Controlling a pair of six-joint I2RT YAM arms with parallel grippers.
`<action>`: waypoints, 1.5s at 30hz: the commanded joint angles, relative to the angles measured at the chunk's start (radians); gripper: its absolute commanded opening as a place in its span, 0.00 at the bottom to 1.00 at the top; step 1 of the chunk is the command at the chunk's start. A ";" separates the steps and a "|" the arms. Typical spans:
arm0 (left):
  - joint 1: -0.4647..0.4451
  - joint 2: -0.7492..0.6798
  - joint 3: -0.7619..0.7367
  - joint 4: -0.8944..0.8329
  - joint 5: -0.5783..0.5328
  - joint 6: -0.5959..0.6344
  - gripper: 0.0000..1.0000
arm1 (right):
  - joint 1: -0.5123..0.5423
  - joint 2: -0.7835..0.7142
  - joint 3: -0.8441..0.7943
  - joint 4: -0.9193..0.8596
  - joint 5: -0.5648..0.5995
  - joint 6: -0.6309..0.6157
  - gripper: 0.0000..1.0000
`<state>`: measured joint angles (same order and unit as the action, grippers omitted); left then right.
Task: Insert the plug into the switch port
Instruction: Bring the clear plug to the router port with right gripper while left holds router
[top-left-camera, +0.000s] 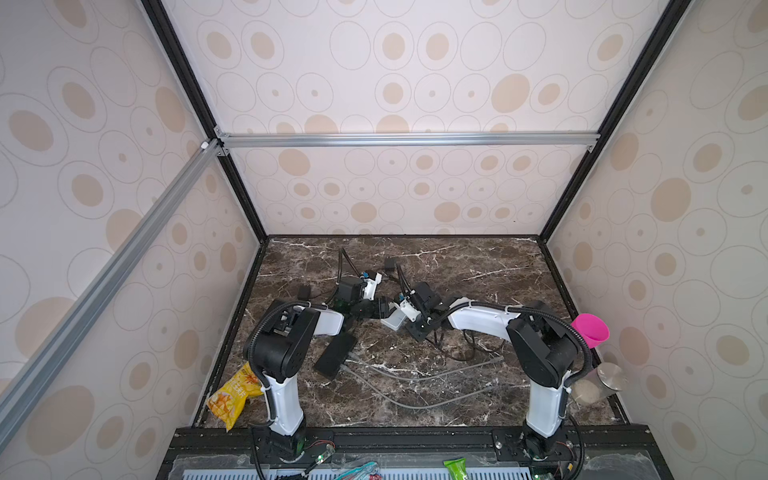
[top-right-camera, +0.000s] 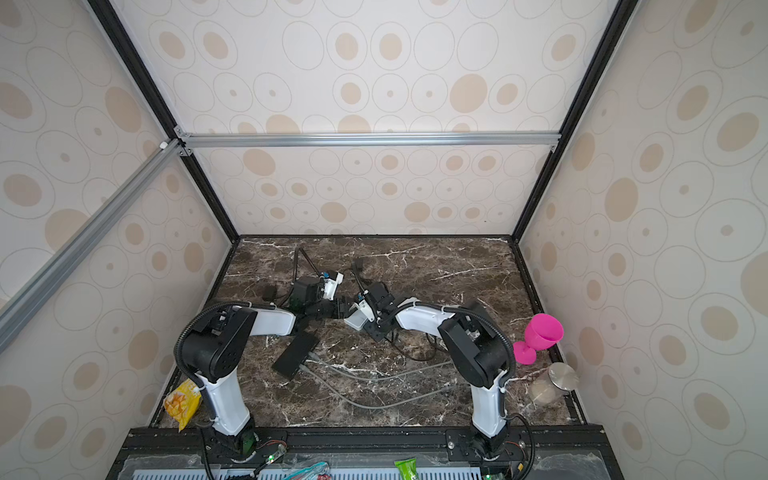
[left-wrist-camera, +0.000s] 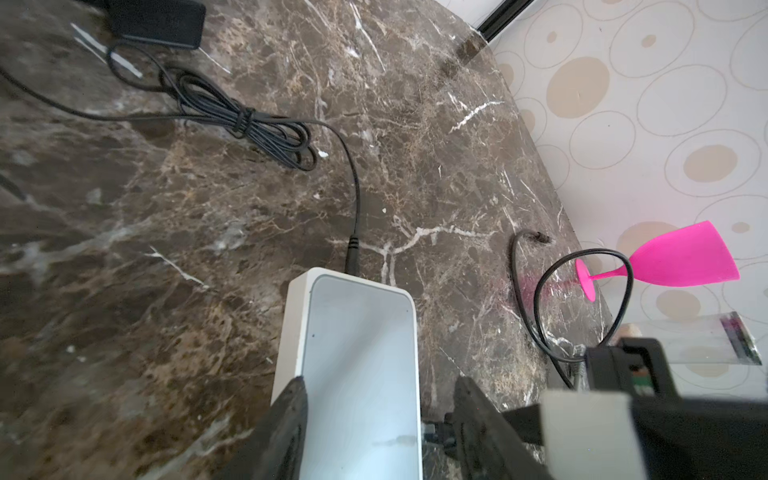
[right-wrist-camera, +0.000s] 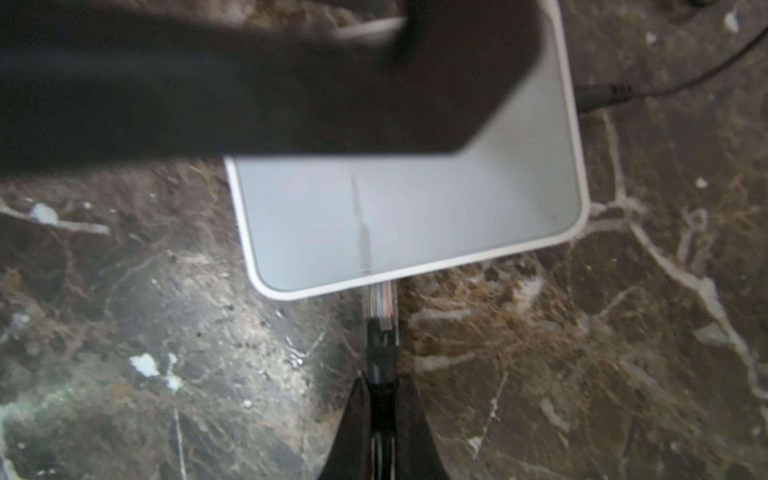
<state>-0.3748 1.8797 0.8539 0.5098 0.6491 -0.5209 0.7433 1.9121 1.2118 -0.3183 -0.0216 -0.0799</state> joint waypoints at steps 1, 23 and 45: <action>0.002 0.014 0.036 -0.024 0.015 -0.010 0.56 | 0.023 0.003 0.012 0.033 0.002 -0.012 0.00; 0.002 0.033 0.063 -0.174 -0.102 -0.011 0.47 | 0.021 -0.023 -0.063 0.125 0.081 0.008 0.00; 0.005 -0.097 0.070 -0.223 -0.154 0.129 0.54 | 0.011 -0.054 -0.118 0.199 0.075 0.018 0.00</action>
<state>-0.3748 1.8061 0.9070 0.3122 0.5232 -0.4400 0.7578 1.8977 1.1122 -0.1303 0.0532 -0.0677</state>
